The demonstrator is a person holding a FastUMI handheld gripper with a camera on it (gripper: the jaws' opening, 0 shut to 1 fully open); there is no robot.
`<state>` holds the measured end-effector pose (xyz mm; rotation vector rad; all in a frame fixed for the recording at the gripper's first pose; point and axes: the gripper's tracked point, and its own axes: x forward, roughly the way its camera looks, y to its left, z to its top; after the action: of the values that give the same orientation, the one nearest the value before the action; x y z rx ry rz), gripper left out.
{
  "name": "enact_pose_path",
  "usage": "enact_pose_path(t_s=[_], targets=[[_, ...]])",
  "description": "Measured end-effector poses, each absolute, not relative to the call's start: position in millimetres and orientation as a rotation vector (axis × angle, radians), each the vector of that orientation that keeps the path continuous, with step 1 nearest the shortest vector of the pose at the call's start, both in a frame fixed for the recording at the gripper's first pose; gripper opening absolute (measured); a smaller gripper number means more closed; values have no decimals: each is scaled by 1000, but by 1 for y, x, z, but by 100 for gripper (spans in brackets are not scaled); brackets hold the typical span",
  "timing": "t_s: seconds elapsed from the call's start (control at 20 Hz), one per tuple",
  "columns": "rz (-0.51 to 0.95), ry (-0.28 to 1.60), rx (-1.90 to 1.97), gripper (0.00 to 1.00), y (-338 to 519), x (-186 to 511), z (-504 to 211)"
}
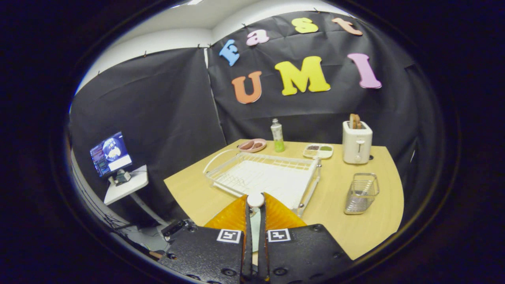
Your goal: Take the plate from the dish rack, then take the spoon from the basket and place it into the plate.
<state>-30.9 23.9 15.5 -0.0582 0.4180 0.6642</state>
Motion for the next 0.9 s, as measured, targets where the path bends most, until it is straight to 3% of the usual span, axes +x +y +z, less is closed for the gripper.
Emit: enact_pose_path(t_s=[0.65, 0.9], targets=[[702, 623, -30, 12, 94, -8, -62], [662, 652, -12, 21, 88, -1, -68]])
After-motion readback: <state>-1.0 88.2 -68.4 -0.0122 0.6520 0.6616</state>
